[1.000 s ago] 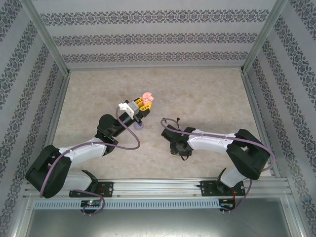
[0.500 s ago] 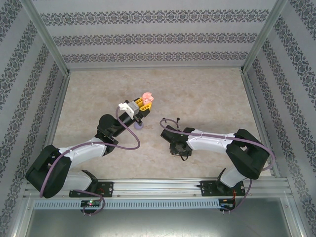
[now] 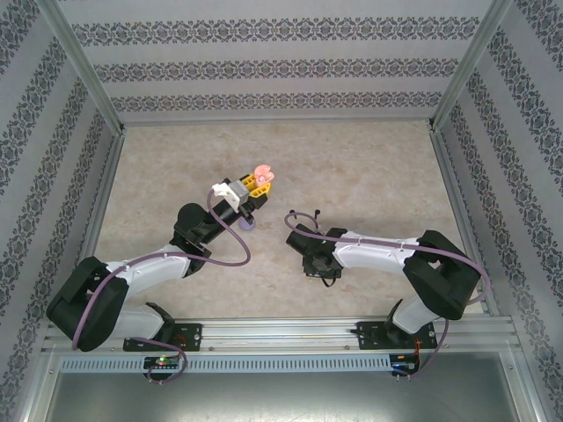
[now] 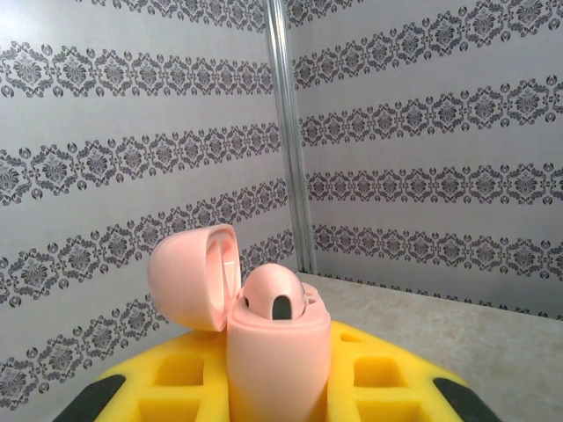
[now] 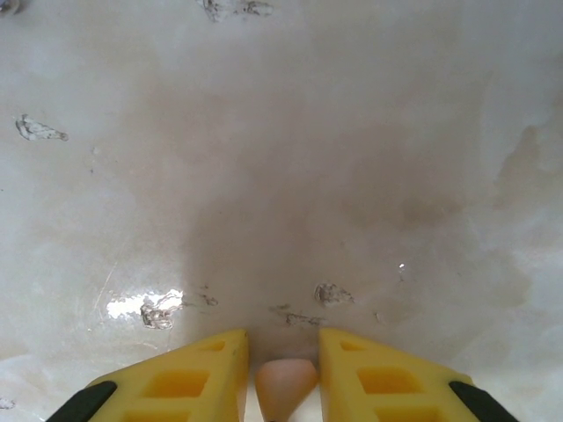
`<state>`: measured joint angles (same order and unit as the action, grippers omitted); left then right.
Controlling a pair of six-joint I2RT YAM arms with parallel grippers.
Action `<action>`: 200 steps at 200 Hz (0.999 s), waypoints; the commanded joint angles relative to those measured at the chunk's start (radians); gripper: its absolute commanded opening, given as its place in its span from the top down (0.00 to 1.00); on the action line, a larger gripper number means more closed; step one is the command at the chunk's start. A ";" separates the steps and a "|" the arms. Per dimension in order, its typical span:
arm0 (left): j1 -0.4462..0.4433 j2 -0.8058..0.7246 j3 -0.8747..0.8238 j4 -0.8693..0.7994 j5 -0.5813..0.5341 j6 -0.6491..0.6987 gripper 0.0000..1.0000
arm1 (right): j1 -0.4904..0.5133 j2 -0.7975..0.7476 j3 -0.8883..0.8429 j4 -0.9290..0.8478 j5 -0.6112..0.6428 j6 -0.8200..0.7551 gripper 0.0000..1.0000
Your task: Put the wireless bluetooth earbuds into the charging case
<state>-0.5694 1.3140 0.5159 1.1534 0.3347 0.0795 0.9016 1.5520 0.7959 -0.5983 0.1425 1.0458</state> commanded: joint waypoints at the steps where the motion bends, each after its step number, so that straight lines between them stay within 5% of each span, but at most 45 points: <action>1: 0.003 0.004 0.009 0.063 0.000 0.005 1.00 | 0.024 -0.016 -0.014 0.000 -0.020 0.020 0.73; 97: 0.003 0.007 0.019 0.058 0.000 -0.004 1.00 | 0.023 -0.037 -0.026 0.035 -0.003 0.002 0.82; 145: 0.003 -0.009 0.029 0.035 0.003 -0.001 1.00 | 0.003 -0.193 -0.021 0.059 0.061 -0.052 0.82; 200: 0.003 -0.024 0.050 -0.002 0.027 0.003 1.00 | -0.136 -0.395 0.086 0.097 0.034 -0.208 0.81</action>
<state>-0.5690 1.3159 0.5301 1.1496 0.3374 0.0792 0.8230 1.2301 0.8074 -0.5346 0.1680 0.9413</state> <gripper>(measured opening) 0.198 0.189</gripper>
